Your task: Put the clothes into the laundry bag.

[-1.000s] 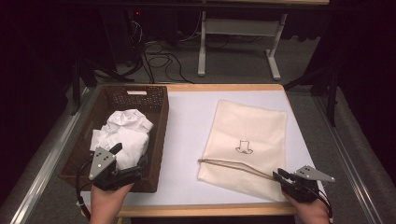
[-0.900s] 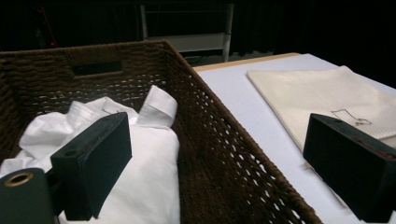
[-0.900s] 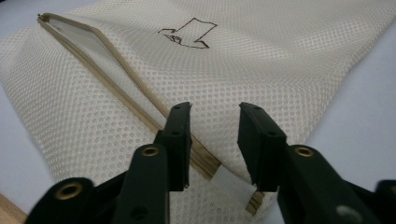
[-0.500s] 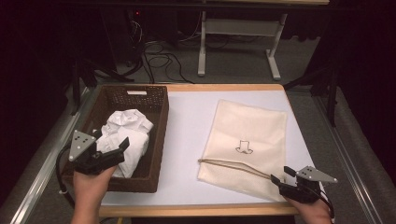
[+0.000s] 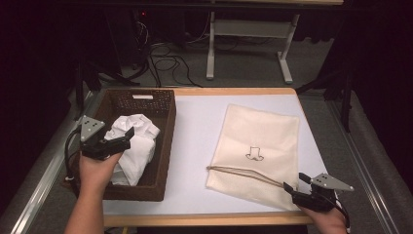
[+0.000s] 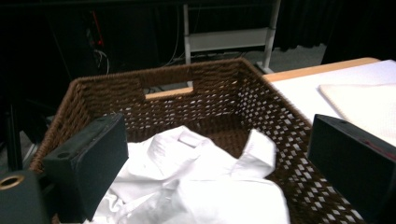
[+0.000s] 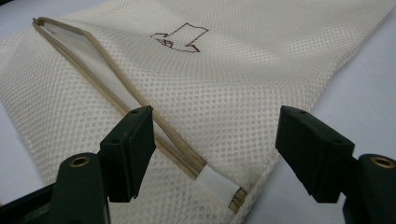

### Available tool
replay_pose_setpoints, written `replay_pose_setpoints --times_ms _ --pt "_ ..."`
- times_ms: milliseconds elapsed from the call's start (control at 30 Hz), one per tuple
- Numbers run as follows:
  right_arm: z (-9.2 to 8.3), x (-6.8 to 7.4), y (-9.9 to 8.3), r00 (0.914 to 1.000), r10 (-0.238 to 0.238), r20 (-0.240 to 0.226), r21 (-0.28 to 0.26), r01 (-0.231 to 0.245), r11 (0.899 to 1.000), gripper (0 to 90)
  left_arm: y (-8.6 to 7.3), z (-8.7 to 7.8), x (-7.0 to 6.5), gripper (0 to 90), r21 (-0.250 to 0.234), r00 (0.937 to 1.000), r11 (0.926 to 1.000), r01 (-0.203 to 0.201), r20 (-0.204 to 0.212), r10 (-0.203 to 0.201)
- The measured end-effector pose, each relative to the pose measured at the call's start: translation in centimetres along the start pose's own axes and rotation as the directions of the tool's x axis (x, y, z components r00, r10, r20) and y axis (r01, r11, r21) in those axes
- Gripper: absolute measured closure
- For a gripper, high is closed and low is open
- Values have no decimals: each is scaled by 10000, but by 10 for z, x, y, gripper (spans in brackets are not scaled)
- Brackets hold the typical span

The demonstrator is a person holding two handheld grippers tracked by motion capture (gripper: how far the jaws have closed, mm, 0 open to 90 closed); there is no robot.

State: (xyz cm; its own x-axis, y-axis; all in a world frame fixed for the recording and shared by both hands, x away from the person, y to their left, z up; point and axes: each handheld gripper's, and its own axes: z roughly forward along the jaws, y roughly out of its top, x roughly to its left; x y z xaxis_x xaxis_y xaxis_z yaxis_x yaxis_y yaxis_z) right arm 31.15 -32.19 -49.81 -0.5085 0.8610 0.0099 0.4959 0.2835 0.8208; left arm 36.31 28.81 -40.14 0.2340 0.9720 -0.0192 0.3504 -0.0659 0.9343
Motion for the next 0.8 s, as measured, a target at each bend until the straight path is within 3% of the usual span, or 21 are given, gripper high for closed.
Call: replay_pose_setpoints --times_ms 133,167,200,233,267,300,333,400,500,533,567,600,667,700,800 --pt "1 -1 -1 10000 48 5 107 -48 9999 292 -10 15 6 26 1019 9999 9947 145 73 -154" --pt "1 -1 -1 10000 48 5 107 -48 9999 292 -10 15 6 16 1019 9999 9947 145 73 -154" --pt "1 -2 -1 10000 13 13 104 -13 9999 293 -11 21 6 1 1584 9999 9874 -46 163 21" --pt "1 -1 -1 10000 30 19 129 -30 9999 293 -11 21 6 1 1584 9999 9874 -46 163 21" --pt "2 -1 -1 10000 29 18 130 -29 9999 294 -13 28 7 1 2330 9997 9724 -128 251 72" --pt "2 -1 -1 10000 29 18 130 -29 9999 294 -13 28 7 0 2330 9997 9724 -128 251 72" --pt "1 -1 -1 10000 -22 1 147 22 9999 295 -16 37 9 0 3246 9990 9458 -97 433 -46" --pt "1 -1 -1 10000 -7 -1 143 7 9999 296 -19 46 9 0 4033 9993 9148 -229 375 85" --pt "1 -1 -1 10000 3 -31 165 -3 9999 297 -24 59 10 0 5065 9998 8620 -182 100 152" --pt "1 -1 -1 10000 -6 -47 156 6 9999 298 -25 62 10 0 5260 9997 8502 -199 -40 258" --pt "1 -1 -1 10000 -6 -47 156 6 9999 298 -25 62 10 0 5260 9997 8502 -199 -40 258" --pt "1 -1 -1 10000 1 -70 190 0 9998 298 -26 64 12 0 5345 9988 8449 -215 -250 412" --pt "0 -1 -2 10000 -58 -78 120 59 9999 301 -31 71 19 0 5923 9972 8053 251 -715 215" --pt "-1 -1 -2 10000 -51 -49 135 51 9999 301 -34 74 21 0 6115 9971 7898 479 -767 -12" --pt "-3 -2 -2 10000 -64 -48 67 64 10000 304 -43 85 26 0 6844 9963 7242 847 -668 -534"
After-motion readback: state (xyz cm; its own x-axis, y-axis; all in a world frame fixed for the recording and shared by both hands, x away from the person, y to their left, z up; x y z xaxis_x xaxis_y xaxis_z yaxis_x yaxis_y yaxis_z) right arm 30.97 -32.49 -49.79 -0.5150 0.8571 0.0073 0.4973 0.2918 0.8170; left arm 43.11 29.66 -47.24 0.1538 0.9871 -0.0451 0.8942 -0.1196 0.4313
